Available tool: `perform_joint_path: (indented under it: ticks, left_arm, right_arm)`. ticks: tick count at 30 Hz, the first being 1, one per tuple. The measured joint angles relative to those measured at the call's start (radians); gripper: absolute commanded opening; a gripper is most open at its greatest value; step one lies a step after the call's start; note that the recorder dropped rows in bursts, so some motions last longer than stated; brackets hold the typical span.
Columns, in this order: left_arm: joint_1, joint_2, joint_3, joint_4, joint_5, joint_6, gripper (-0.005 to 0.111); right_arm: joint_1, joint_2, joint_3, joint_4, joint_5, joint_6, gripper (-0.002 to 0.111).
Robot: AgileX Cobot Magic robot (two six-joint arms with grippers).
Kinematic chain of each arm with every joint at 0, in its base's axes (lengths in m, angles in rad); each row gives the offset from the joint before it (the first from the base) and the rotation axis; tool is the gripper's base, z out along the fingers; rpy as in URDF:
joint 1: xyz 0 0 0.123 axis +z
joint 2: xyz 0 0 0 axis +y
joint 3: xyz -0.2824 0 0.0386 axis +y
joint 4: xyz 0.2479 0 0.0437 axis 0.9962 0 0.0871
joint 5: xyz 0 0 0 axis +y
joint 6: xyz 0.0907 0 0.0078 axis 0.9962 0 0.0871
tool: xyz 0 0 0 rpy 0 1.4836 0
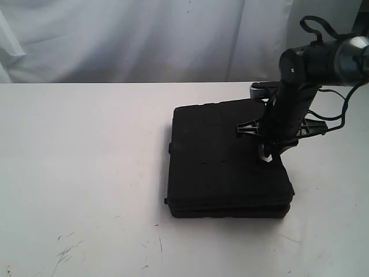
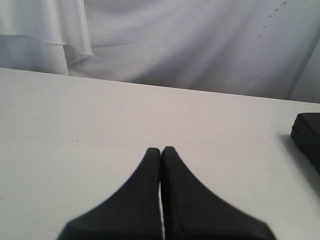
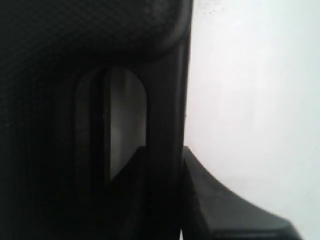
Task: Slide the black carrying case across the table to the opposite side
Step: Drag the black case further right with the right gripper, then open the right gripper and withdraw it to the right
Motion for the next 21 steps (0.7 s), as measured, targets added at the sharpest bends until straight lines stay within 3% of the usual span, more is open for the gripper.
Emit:
perform_joint_path:
  ticks: [8, 21]
  left_arm:
    - [0.0, 0.0, 0.0, 0.0, 0.0, 0.0, 0.0]
    - [0.0, 0.0, 0.0, 0.0, 0.0, 0.0, 0.0]
  right_arm:
    - [-0.002, 0.0, 0.0, 0.029, -0.004, -0.043, 0.028]
    - [-0.004, 0.0, 0.0, 0.043, 0.011, -0.054, 0.047]
